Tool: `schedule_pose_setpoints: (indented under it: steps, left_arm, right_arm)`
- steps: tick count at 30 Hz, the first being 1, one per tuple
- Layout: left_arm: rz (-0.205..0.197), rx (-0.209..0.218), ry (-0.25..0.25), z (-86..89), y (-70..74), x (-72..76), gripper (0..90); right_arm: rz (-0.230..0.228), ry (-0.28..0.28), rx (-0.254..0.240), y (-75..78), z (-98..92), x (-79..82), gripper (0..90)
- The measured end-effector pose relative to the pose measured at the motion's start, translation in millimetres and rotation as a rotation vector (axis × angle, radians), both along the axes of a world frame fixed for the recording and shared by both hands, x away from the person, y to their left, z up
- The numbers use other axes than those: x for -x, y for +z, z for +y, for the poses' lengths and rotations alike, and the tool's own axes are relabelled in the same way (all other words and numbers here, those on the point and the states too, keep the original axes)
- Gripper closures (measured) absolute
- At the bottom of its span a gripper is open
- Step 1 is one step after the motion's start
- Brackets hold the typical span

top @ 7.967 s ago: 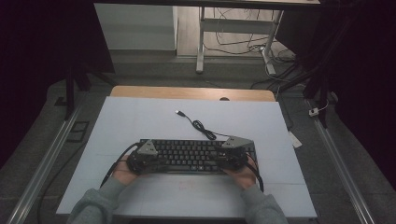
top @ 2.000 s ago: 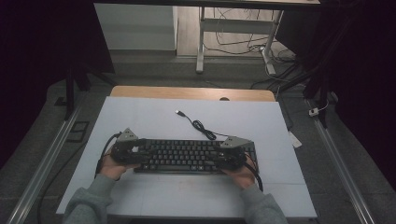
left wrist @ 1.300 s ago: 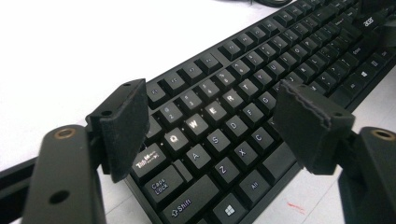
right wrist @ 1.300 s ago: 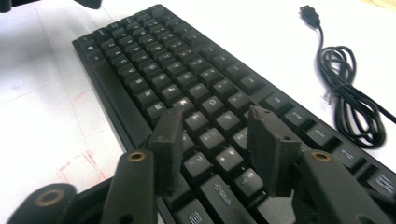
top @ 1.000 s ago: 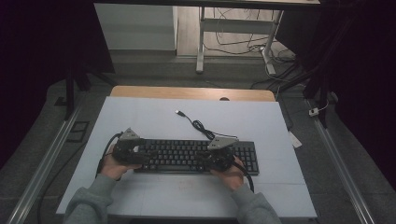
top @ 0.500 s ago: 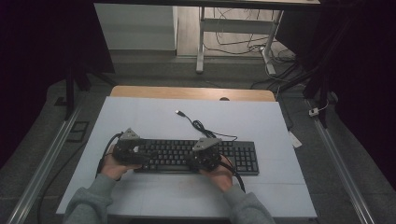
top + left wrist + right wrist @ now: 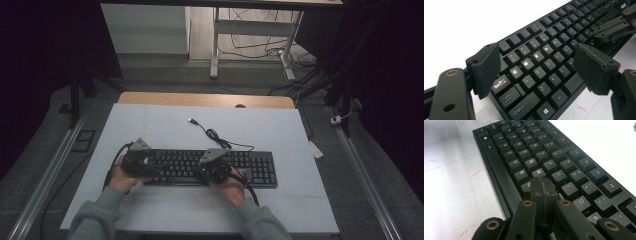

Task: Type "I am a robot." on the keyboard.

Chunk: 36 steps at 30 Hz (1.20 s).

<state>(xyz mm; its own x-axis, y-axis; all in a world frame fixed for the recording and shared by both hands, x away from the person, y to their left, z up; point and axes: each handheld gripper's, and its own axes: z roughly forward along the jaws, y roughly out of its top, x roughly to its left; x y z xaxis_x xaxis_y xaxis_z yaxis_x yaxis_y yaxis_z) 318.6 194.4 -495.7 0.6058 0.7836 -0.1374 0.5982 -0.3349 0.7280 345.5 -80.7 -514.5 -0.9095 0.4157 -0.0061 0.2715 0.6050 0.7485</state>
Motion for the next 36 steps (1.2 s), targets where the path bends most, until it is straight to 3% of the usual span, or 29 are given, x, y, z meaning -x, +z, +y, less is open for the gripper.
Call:
schedule_pose_setpoints:
  steps: [12, 19, 26, 36]
  left_arm:
    - [0.008, -0.007, -0.007, -1.0, -0.6, 0.0, 21.7]
    - [0.006, -0.007, -0.007, -0.7, -0.4, 0.1, 21.6]
    - [0.002, -0.007, -0.006, -0.2, -0.3, 0.3, 21.6]
    - [0.001, 0.005, 0.001, 1.0, 0.2, 0.3, 21.3]
  right_arm:
    - [0.015, -0.012, 0.035, -4.1, 1.6, -1.8, 89.3]
    - [-0.018, -0.015, -0.002, 3.9, -3.2, -0.1, 89.2]
    - [-0.028, -0.066, -0.074, 15.1, -29.0, -2.5, 75.8]
    - [-0.045, -0.153, -0.099, 19.7, -65.1, -3.6, 58.3]
